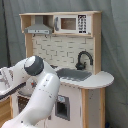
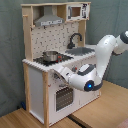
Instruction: Play with the kitchen
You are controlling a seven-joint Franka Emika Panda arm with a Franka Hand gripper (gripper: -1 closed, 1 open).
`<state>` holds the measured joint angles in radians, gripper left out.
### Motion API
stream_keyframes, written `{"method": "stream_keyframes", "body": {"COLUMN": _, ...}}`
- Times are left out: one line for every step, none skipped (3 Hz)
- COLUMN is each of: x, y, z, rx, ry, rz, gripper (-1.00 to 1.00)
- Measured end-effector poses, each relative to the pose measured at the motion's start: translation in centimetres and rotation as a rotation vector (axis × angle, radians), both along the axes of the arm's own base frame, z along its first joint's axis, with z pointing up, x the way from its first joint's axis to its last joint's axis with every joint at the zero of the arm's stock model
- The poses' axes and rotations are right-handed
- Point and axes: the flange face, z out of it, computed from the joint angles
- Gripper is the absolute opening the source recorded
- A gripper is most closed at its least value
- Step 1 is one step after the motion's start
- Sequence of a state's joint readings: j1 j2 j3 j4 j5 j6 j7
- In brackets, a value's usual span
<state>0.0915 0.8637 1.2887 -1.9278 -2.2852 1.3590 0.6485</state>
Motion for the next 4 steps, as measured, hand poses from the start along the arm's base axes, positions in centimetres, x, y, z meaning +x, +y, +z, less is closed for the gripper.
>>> {"method": "stream_keyframes", "body": {"x": 0.0, "y": 0.03, "z": 0.05, "rx": -0.121, "ry": 0.007, "rz": 0.015, "gripper": -1.0}}
{"method": "stream_keyframes", "body": {"x": 0.01, "y": 0.06, "z": 0.09, "rx": -0.236, "ry": 0.011, "rz": 0.029, "gripper": -1.0}}
{"method": "stream_keyframes", "body": {"x": -0.01, "y": 0.11, "z": 0.04, "rx": -0.36, "ry": 0.011, "rz": 0.043, "gripper": -1.0}}
{"method": "stream_keyframes", "body": {"x": -0.05, "y": 0.18, "z": -0.08, "rx": -0.493, "ry": 0.005, "rz": 0.055, "gripper": -1.0}}
